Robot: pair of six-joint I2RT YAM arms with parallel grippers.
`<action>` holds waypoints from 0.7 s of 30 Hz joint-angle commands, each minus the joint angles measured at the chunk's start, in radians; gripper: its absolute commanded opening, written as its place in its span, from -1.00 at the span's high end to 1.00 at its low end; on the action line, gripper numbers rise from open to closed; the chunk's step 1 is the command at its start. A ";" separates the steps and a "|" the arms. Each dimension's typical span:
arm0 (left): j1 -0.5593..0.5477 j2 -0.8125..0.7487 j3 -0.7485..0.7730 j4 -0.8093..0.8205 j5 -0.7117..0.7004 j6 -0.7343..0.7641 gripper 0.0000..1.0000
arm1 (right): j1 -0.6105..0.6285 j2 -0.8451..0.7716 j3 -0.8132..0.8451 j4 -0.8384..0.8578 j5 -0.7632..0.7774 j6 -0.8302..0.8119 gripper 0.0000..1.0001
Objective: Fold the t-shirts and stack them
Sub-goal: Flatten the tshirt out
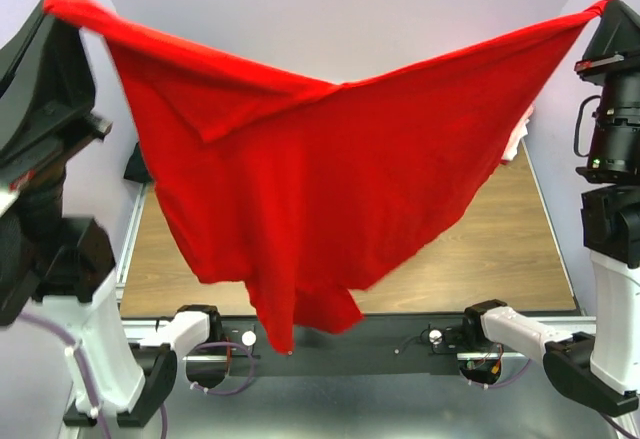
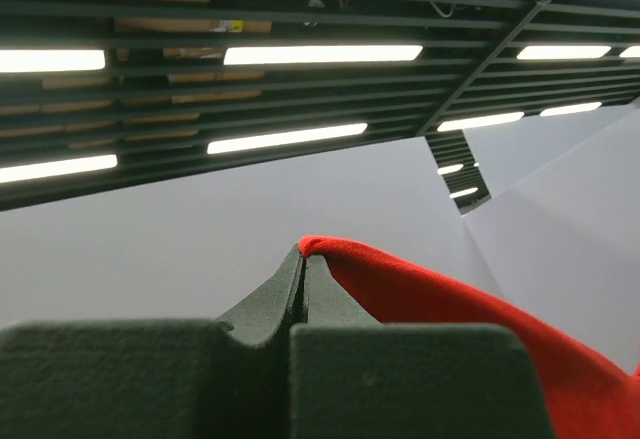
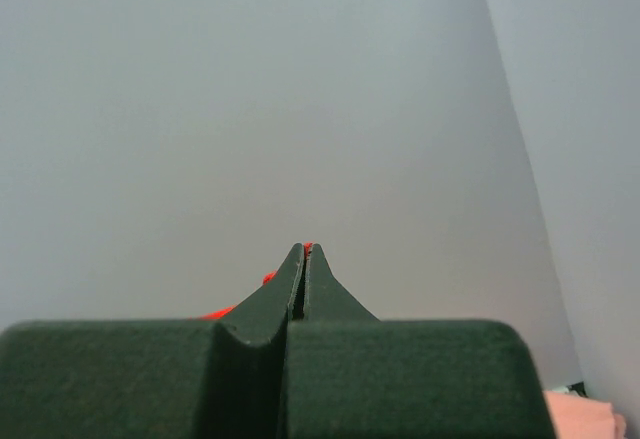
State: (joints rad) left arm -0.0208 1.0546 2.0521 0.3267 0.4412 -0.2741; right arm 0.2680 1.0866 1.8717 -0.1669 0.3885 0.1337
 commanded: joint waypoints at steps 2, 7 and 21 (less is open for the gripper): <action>0.005 0.200 -0.033 0.046 0.096 -0.125 1.00 | -0.006 0.033 -0.107 0.027 0.226 0.001 0.99; -0.004 0.401 -0.182 0.034 0.152 -0.172 1.00 | -0.018 0.180 -0.270 0.056 0.406 -0.046 0.99; -0.165 1.144 0.013 -0.247 0.110 -0.067 -0.70 | -0.125 0.794 -0.344 0.087 0.230 0.089 -0.51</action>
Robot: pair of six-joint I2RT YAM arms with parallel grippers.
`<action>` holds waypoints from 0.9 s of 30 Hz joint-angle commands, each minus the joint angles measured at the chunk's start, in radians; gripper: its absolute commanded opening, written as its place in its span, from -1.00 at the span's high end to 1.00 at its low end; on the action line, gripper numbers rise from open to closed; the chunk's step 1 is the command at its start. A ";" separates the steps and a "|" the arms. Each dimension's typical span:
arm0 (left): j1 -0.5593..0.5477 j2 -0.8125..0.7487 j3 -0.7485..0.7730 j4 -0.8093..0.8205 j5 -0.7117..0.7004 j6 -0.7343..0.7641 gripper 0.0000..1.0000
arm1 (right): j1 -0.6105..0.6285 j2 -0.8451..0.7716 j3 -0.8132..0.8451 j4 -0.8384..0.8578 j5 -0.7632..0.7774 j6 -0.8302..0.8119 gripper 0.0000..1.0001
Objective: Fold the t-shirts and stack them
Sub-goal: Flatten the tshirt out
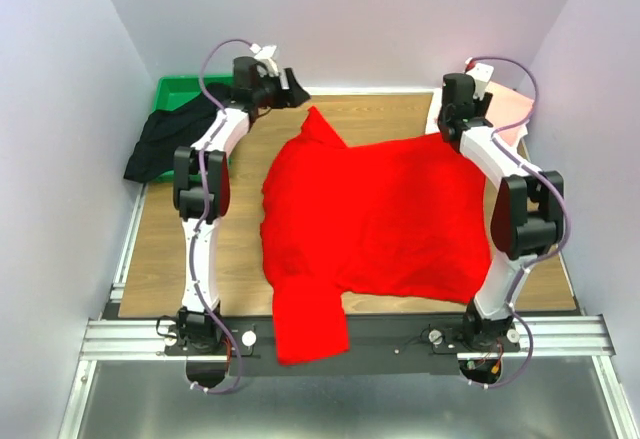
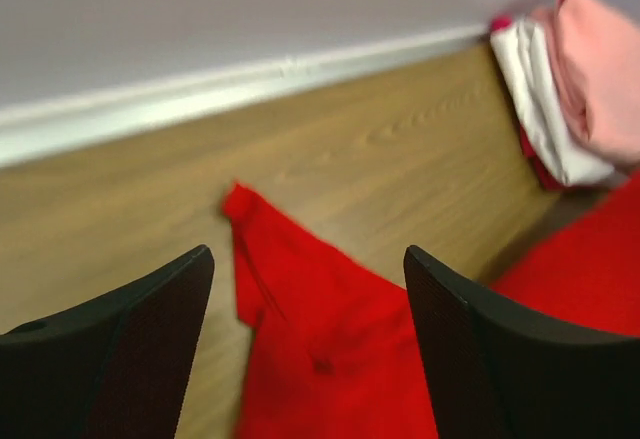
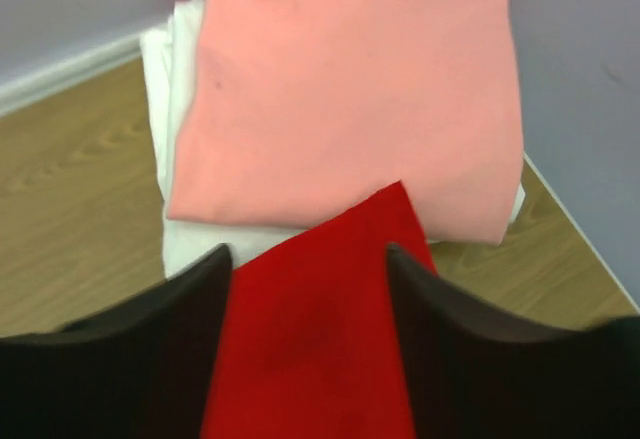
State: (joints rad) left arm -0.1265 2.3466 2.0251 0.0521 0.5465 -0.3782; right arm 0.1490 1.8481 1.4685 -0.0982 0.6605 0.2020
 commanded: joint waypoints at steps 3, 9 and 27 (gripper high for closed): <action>-0.079 -0.230 -0.113 0.017 -0.005 0.050 -0.72 | -0.008 0.066 0.073 -0.012 -0.100 0.007 -0.83; -0.127 -0.414 -0.468 -0.118 -0.150 0.081 -0.72 | -0.006 0.010 -0.017 -0.055 -0.286 0.028 -1.00; -0.137 -0.486 -0.885 -0.264 -0.270 0.050 -0.75 | -0.005 -0.053 -0.333 -0.138 -0.713 0.220 -0.96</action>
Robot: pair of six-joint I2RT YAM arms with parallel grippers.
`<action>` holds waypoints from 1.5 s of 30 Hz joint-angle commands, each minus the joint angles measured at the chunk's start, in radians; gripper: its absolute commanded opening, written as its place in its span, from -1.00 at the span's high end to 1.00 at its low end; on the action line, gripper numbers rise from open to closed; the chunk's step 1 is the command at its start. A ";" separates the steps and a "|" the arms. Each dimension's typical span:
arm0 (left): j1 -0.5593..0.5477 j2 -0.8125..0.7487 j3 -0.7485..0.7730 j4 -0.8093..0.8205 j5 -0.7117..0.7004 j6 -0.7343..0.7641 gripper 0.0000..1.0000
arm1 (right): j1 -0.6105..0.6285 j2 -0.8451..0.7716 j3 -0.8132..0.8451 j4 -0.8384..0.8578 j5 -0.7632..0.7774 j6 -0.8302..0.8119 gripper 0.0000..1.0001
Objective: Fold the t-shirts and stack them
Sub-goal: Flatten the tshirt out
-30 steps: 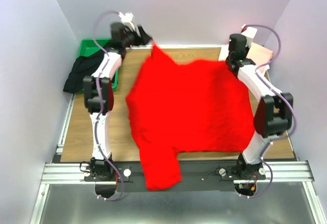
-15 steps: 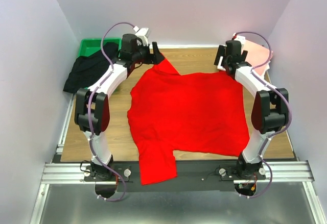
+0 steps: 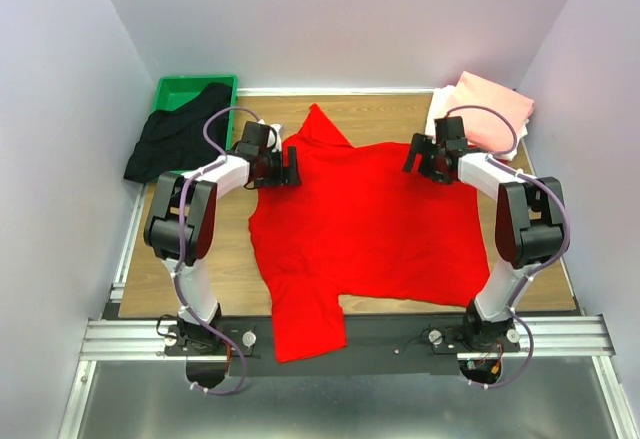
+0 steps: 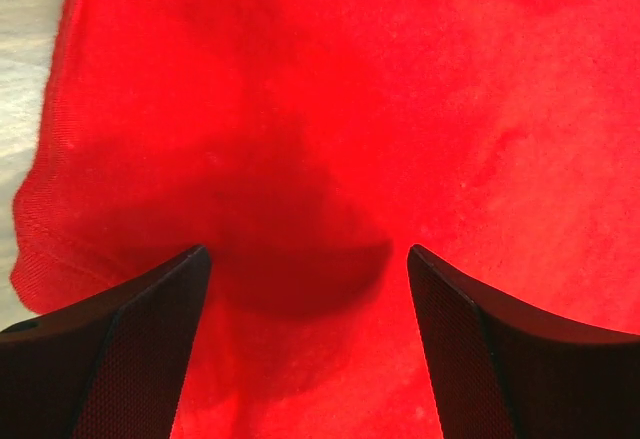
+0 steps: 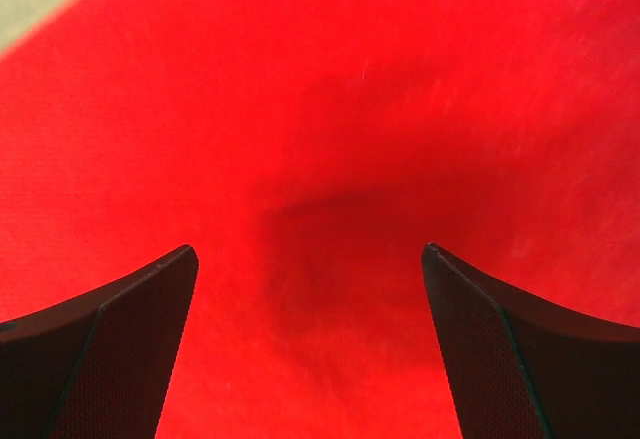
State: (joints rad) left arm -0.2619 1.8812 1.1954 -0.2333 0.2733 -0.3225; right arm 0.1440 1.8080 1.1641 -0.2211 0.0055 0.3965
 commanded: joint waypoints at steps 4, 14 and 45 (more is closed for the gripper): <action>-0.002 -0.016 -0.103 0.051 -0.019 -0.010 -0.77 | 0.000 -0.010 -0.061 -0.014 -0.052 0.016 -0.97; 0.010 0.079 0.007 0.020 -0.071 -0.021 -0.79 | 0.000 0.048 -0.080 -0.015 -0.032 0.061 -0.97; 0.052 0.049 0.305 -0.115 -0.129 0.039 -0.78 | 0.008 0.171 0.284 -0.118 -0.110 0.027 -0.96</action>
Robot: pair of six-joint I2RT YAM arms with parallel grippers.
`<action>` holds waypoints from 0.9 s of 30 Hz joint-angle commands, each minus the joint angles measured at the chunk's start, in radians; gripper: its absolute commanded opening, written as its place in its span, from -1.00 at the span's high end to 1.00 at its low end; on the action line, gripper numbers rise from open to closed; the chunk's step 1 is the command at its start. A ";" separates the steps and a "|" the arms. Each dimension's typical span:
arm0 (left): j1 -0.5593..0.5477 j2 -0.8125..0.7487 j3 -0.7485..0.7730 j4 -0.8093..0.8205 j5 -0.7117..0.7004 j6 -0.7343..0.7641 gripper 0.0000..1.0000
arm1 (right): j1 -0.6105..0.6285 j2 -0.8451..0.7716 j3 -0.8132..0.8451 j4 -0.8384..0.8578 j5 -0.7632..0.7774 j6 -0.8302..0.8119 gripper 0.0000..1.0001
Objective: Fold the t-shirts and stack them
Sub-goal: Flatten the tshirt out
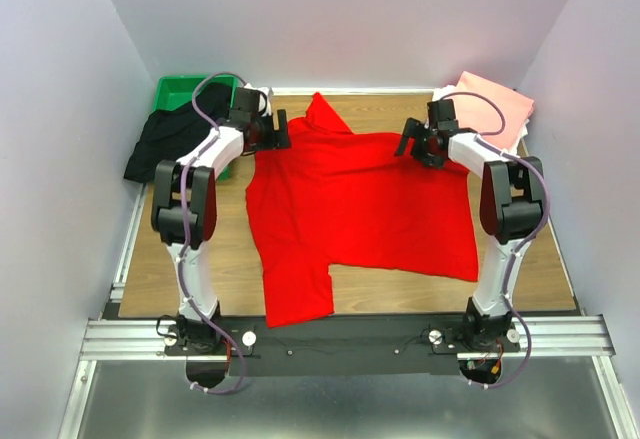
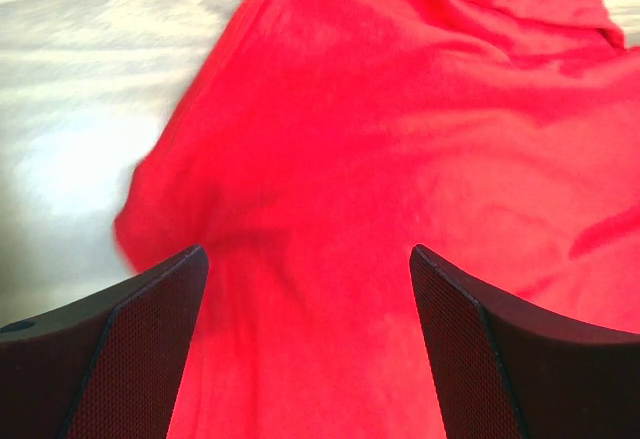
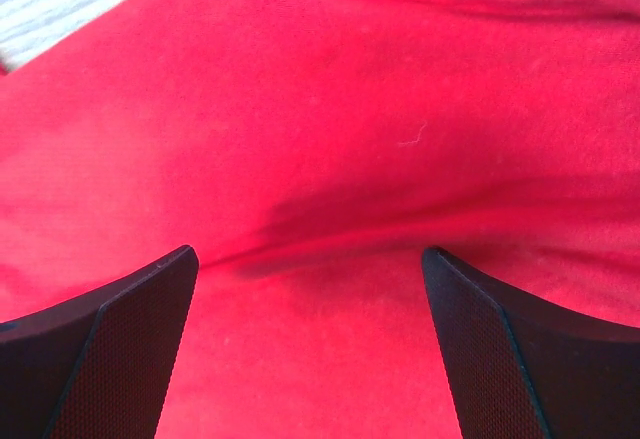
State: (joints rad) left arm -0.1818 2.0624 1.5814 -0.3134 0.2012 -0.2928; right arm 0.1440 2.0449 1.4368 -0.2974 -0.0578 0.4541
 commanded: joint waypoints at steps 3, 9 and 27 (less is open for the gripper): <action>-0.079 -0.192 -0.179 -0.056 -0.054 -0.002 -0.77 | 0.026 -0.126 -0.029 -0.043 -0.062 -0.032 -0.96; -0.191 -0.292 -0.360 -0.058 -0.060 -0.080 -0.77 | 0.101 -0.215 -0.150 -0.046 -0.103 -0.002 -0.96; -0.177 -0.209 -0.498 0.042 -0.072 -0.128 -0.78 | 0.193 -0.253 -0.368 -0.046 0.038 0.080 -0.94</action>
State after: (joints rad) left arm -0.3759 1.7817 1.0828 -0.2695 0.1566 -0.4198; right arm 0.3347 1.7782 1.0866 -0.3229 -0.0975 0.5056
